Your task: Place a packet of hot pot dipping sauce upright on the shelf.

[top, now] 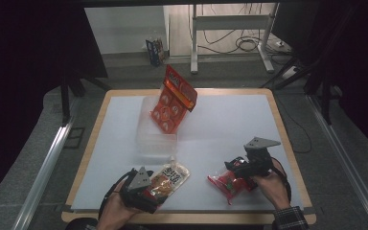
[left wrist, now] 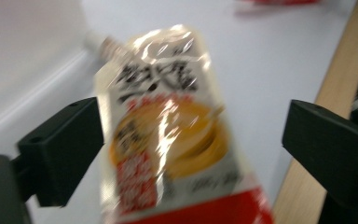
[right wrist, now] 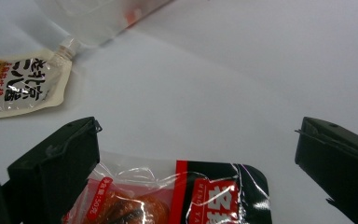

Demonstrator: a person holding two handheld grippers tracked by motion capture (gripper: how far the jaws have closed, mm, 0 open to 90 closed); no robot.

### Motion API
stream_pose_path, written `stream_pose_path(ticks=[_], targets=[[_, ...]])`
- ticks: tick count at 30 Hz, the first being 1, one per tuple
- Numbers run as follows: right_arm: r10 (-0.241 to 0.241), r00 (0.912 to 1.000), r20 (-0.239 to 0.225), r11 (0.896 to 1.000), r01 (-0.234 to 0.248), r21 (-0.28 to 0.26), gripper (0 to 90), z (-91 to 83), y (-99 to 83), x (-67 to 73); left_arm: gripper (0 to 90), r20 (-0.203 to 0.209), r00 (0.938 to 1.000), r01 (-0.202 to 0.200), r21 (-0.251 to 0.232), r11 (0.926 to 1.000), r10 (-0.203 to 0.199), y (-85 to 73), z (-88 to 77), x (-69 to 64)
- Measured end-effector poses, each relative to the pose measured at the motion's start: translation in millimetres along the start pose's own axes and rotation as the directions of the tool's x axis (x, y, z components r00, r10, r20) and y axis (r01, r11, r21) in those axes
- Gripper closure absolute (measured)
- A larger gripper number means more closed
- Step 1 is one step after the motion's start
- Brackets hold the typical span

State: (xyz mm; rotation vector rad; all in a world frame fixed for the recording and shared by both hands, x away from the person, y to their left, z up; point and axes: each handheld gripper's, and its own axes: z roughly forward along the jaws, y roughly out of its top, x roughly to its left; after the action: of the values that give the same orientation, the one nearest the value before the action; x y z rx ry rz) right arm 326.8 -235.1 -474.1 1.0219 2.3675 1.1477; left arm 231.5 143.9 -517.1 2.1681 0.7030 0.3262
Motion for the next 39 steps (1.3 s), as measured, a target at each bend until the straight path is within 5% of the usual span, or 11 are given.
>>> stream_pose_path(ticks=[11, 19, 25, 33, 39], targets=[[0.044, 0.9987, 0.024, 0.999, -0.044, -0.003, 0.0, -15.3, -15.8, -7.1, 49.5, 0.116, 0.9925, -0.034, -0.033, 0.9989, 0.038, 27.2, 27.3, -19.9], [0.069, 0.9968, 0.041, 0.998, -0.069, -0.005, 0.7, -24.7, -29.4, -11.4, 89.8, 0.21, 0.9747, -0.065, -0.056, 0.9963, 0.076, 54.2, 57.0, -36.0], [0.051, 0.9968, 0.061, 0.998, -0.052, 0.018, 1.0, -29.6, -38.5, -12.6, 90.0, 0.217, 0.9686, -0.113, -0.05, 0.9924, 0.121, 73.6, 87.5, -52.1], [0.053, 0.996, 0.072, 0.998, -0.055, 0.026, 1.3, -35.9, -44.9, -15.0, 89.8, 0.207, 0.9737, -0.082, -0.067, 0.9944, 0.094, 93.0, 113.7, -52.6], [0.056, 0.9959, 0.071, 0.998, -0.058, 0.029, 1.3, -37.9, -47.5, -16.7, 89.7, 0.205, 0.9756, -0.075, -0.02, 0.997, 0.078, 94.8, 125.8, -51.9]])
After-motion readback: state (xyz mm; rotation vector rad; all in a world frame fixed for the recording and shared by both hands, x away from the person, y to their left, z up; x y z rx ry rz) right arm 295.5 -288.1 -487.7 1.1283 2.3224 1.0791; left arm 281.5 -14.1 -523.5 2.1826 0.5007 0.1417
